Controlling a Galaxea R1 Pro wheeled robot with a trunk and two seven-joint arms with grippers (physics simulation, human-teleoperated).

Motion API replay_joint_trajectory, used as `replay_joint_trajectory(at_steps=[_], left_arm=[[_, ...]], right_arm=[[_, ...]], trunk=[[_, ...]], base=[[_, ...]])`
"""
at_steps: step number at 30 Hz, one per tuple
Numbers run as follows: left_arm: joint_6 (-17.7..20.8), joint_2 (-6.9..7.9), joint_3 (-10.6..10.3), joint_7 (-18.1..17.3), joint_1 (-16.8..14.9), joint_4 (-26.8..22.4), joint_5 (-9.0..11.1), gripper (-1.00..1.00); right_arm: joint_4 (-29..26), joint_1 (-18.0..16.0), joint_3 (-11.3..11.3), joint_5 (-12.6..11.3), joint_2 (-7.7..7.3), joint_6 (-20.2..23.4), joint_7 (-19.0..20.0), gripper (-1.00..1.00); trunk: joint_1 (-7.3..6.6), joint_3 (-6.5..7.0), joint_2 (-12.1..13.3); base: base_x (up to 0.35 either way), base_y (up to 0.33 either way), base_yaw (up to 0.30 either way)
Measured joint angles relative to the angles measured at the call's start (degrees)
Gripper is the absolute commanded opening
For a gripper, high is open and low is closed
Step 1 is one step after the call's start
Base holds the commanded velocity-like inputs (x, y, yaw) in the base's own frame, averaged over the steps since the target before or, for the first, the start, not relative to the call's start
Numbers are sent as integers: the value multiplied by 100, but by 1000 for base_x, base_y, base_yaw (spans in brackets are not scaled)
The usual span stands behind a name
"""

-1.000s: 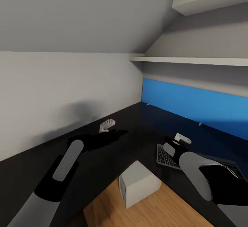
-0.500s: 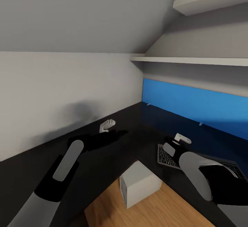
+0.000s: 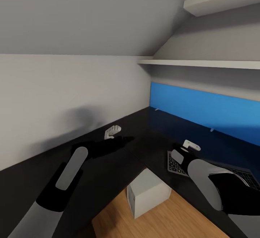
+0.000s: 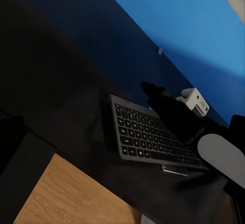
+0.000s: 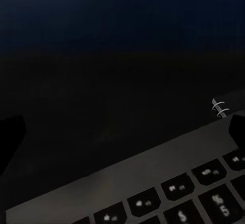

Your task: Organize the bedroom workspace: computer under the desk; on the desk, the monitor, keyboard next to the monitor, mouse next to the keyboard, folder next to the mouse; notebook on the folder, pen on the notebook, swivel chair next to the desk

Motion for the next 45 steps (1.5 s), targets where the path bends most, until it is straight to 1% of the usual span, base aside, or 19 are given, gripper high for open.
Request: replay_joint_trajectory(at_steps=[8, 27, 30, 33, 34, 38, 42, 45], left_arm=[[5, 0, 0, -1, 1, 0, 0, 100], [5, 0, 0, -2, 0, -1, -6, 100], [1, 0, 0, -6, 0, -1, -7, 100], [0, 0, 0, -8, 0, -1, -12, 100], [-1, 0, 0, -5, 0, -1, -11, 100], [-1, 0, 0, -2, 0, -1, -9, 100], [-1, 0, 0, -1, 0, -1, -8, 100], [-2, 0, 0, -1, 0, -1, -8, 100]], right_arm=[[0, 0, 0, 0, 3, -1, 0, 100], [-8, 0, 12, 8, -21, 28, -9, 100], [-8, 0, 16, 7, -41, 118, -37, 100], [-27, 0, 17, 3, -81, 356, -201, 100], [-39, 0, 16, 2, -110, 483, -322, 100], [-54, 0, 13, 1, -180, 682, -550, 100], [-58, 0, 7, -1, -270, 753, -624, 100], [-61, -1, -2, -10, -404, 858, -649, 100]], trunk=[[0, -1, 0], [0, -1, 0], [0, -1, 0], [0, -1, 0], [0, -1, 0], [0, -1, 0], [0, -1, 0], [0, -1, 0]], base=[[0, 0, -169], [0, 0, -8], [0, 0, 0], [0, 0, 0], [0, 0, 0], [0, 0, 0], [0, 0, 0], [0, 0, 0]])
